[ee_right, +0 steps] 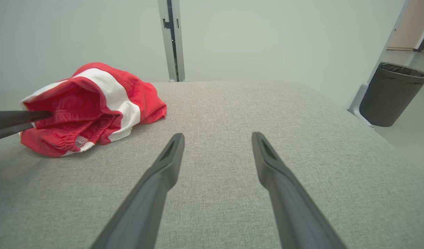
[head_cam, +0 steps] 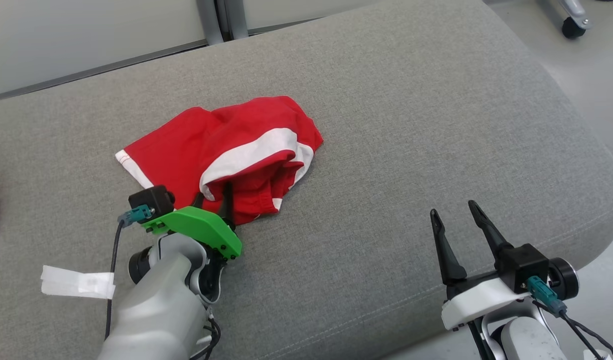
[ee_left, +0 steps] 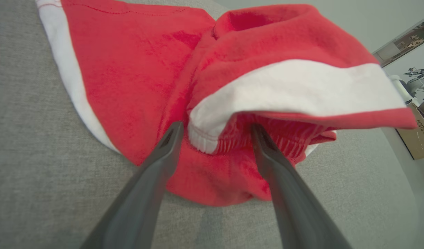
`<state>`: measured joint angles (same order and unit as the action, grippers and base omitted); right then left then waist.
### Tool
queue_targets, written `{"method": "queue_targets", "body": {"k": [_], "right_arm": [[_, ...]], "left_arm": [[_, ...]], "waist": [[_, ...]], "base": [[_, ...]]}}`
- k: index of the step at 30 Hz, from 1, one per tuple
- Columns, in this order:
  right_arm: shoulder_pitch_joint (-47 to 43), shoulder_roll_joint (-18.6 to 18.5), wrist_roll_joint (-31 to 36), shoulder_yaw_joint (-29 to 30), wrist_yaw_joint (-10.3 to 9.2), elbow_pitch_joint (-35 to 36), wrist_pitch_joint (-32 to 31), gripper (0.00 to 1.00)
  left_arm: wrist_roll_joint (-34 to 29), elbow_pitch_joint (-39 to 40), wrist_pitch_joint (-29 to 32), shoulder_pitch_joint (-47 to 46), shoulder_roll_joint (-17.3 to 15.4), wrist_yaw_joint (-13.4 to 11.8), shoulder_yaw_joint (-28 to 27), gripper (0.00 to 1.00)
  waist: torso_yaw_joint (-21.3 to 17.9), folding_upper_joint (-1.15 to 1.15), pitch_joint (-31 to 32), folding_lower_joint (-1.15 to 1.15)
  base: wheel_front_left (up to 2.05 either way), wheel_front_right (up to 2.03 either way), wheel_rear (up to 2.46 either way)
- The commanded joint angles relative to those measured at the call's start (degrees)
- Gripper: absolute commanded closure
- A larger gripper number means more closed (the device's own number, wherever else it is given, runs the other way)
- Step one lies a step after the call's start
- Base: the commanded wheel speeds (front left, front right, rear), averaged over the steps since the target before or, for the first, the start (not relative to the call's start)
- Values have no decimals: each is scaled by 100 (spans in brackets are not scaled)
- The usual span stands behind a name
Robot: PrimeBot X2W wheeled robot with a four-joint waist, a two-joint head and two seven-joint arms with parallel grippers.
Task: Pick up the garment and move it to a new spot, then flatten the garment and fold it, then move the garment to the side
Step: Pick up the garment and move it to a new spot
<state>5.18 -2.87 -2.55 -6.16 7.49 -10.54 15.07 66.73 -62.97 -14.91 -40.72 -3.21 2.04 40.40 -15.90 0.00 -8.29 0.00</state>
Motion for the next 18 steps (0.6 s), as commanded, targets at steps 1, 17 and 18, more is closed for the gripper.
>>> {"method": "queue_targets", "body": {"k": [1, 17, 18], "right_arm": [[65, -5, 8, 17, 0, 27, 28, 0], [-56, -5, -137, 31, 0, -10, 28, 0], [-70, -5, -144, 32, 0, -15, 28, 0]], "left_arm": [[-92, -41, -23, -102, -34, 49, -38, 0], [-2375, 536, -27, -575, -766, -418, 440, 100], [-2560, 594, -27, -624, -865, -473, 530, 100]], "waist": [[-69, 0, -83, 0], [518, 0, 236, 0], [554, 0, 263, 0]], "base": [[0, 0, 0], [0, 0, 0], [0, 0, 0]]}}
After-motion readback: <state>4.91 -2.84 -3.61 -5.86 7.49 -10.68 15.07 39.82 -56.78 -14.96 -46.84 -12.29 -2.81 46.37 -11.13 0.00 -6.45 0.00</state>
